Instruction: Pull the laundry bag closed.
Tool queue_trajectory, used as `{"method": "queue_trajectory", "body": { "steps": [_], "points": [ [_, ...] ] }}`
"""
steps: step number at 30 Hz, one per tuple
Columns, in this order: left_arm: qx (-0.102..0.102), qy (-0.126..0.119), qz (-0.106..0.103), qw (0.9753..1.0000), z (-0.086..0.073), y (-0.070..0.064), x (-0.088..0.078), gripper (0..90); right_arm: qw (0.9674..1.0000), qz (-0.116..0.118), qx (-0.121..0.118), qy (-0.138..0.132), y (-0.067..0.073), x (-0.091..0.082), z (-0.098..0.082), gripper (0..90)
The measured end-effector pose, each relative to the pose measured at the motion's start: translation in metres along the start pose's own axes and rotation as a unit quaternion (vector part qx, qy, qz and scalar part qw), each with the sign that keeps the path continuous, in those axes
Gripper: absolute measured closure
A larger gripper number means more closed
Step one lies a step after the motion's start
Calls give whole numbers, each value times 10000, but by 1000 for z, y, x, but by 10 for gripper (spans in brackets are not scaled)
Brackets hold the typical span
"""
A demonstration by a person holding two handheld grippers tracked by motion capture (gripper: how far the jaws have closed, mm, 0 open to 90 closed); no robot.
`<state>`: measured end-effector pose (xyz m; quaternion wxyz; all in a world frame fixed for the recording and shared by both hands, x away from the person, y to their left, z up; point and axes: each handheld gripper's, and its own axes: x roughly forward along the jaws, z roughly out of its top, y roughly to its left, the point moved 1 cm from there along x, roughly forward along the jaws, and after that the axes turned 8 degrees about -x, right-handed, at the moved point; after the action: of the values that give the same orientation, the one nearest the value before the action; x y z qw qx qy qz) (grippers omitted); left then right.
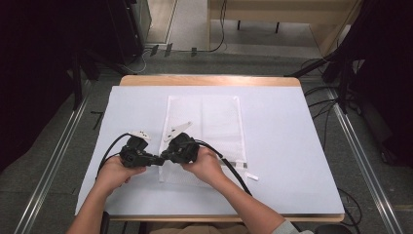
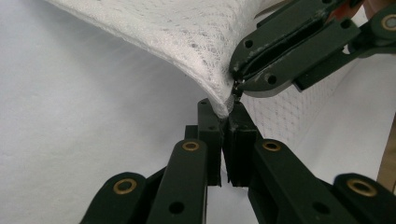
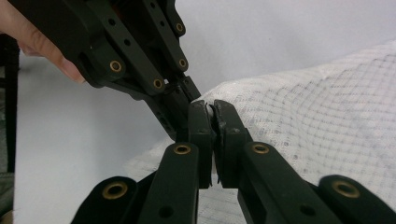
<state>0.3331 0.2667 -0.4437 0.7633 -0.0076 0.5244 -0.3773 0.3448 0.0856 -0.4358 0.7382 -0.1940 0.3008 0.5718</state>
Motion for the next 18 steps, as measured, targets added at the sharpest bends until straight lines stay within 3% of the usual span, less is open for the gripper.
{"method": "queue_trajectory", "body": {
  "steps": [3,18],
  "points": [
    [-18,21,-13,10000,0,0,0,877,9999,-97,-64,-32,1,1,-2,887],
    [-1,50,-84,10000,-2,3,-1,884,9998,-142,-100,39,-1,4,-10,894]
  ]
}}
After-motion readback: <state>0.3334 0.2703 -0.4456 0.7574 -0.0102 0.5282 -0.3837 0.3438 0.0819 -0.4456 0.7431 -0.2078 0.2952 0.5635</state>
